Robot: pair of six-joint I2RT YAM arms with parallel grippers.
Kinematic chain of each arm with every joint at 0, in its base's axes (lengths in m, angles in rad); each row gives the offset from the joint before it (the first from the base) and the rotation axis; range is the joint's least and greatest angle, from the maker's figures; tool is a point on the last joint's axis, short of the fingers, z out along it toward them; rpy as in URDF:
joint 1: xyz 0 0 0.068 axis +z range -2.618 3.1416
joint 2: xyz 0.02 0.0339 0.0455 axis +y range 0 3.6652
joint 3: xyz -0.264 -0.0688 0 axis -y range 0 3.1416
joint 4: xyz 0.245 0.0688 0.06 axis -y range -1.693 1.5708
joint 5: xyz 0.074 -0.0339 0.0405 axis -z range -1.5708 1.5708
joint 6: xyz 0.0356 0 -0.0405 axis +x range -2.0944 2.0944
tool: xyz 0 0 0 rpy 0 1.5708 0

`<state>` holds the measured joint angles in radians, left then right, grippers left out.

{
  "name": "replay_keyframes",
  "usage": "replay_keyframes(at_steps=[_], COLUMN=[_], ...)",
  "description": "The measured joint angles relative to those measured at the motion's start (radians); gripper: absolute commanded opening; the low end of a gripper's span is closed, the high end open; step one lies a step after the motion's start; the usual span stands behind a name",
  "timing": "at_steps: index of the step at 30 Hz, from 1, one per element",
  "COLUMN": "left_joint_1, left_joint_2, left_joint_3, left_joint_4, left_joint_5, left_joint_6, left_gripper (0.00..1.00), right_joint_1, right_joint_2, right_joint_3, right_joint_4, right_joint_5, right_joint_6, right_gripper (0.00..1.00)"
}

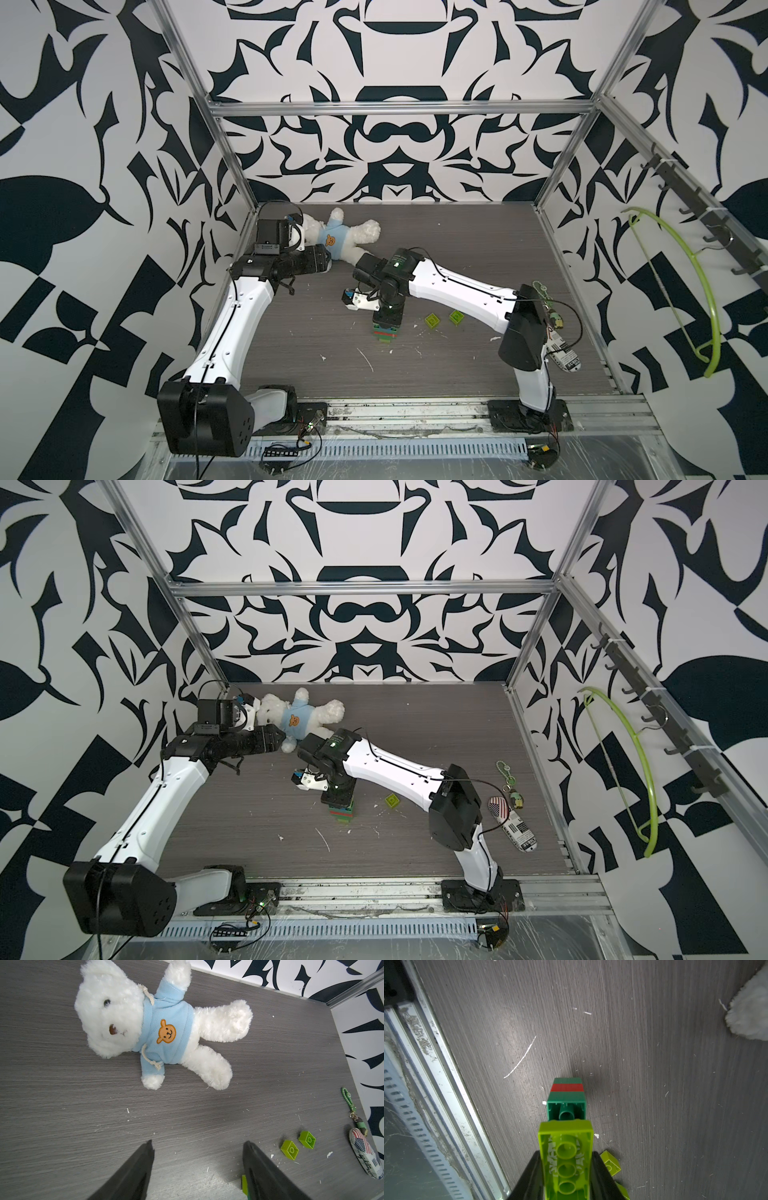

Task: Assemble a carrot with lego
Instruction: Assemble the lego brick with the lego brick.

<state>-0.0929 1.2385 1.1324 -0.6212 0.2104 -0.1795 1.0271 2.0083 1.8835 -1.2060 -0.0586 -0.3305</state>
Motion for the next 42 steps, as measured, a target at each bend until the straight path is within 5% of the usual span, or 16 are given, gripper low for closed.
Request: replay_keyframes(at_steps=[19,42], left_joint_1=[0.000,0.000], left_joint_2=[0.000,0.000], left_joint_3=[-0.009,-0.014], left_joint_4=[0.008,0.012], left_joint_5=[0.000,0.002], left_joint_6=[0.000,0.000], left_gripper=[0.74,0.74], right_joint_1=[0.000,0.000], right_joint_2=[-0.051,0.105], right_joint_3=[-0.101,-0.033], right_joint_4=[0.080,-0.024], right_joint_5=[0.003,0.027], right_joint_6=[0.010,0.009], right_gripper=[0.28,0.49])
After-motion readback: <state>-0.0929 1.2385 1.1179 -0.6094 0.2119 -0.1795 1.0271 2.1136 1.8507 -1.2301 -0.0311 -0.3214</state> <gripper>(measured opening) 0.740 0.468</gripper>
